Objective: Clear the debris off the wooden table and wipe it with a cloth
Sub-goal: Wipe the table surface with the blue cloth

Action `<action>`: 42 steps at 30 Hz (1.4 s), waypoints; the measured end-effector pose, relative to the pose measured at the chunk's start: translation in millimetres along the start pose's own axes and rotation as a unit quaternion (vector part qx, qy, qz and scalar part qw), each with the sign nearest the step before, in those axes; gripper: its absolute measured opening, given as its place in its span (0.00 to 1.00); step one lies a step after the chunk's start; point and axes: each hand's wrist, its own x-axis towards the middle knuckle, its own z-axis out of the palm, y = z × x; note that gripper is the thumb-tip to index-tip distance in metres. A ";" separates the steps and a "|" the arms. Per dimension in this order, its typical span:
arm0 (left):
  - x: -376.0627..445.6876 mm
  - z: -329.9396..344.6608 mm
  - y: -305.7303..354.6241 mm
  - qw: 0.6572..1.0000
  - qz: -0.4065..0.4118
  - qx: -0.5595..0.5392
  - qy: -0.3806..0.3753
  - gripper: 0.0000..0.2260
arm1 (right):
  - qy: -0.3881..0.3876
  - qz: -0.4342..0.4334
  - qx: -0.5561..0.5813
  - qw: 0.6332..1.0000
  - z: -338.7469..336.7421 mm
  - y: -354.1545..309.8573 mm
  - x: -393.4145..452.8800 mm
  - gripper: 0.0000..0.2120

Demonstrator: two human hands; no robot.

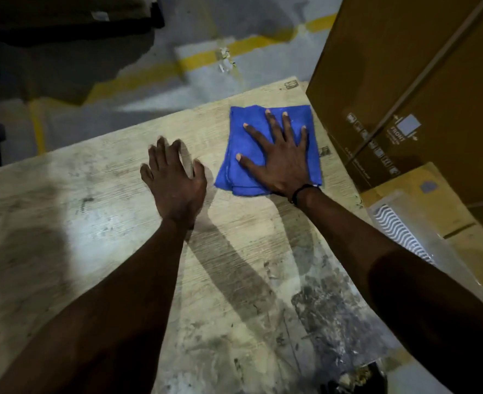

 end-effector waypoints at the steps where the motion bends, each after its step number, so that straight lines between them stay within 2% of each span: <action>1: 0.2 -0.3 -0.6 1.000 0.000 -0.001 -0.003 0.26 | 0.007 -0.018 0.005 1.000 -1.1 -1.3 -19.7 0.36; 5: -1.6 -2.1 -2.5 1.000 0.008 -0.009 -0.015 0.27 | -0.011 -0.082 0.012 0.997 -19.5 0.1 -157.2 0.36; 8: -3.9 -4.6 -0.7 1.000 0.013 -0.004 -0.013 0.28 | -0.033 -0.089 -0.003 0.995 -33.3 23.4 -227.6 0.35; 16: -27.0 1.5 2.2 0.998 -0.005 0.023 -0.051 0.29 | -0.013 -0.061 -0.014 0.998 -24.7 43.1 -164.2 0.34; 18: -57.0 0.4 11.2 0.998 -0.010 0.024 -0.057 0.29 | -0.015 -0.064 -0.021 0.998 -25.3 46.6 -182.1 0.34; 24: -181.2 -15.7 39.8 0.996 0.029 0.034 -0.082 0.29 | -0.059 -0.082 -0.028 0.995 -56.3 90.6 -319.4 0.35; 28: -227.8 -15.0 56.9 0.992 0.040 0.023 -0.114 0.30 | -0.068 -0.082 -0.039 0.994 -57.2 106.4 -304.7 0.34; 31: -213.9 -10.0 56.6 0.992 0.046 0.016 -0.118 0.30 | -0.040 -0.062 -0.025 0.997 -45.4 100.9 -236.6 0.34; 35: -147.6 -0.5 47.4 0.992 0.046 0.014 -0.117 0.31 | -0.025 -0.054 -0.011 0.998 -32.8 79.1 -156.6 0.34; 38: -90.9 -1.8 30.1 0.992 0.029 0.021 -0.118 0.32 | -0.018 -0.068 -0.006 0.997 -30.4 74.7 -160.7 0.34; 42: -50.5 -10.5 -4.0 0.994 0.021 0.011 -0.108 0.32 | -0.022 -0.087 -0.020 0.996 -38.4 84.7 -221.2 0.35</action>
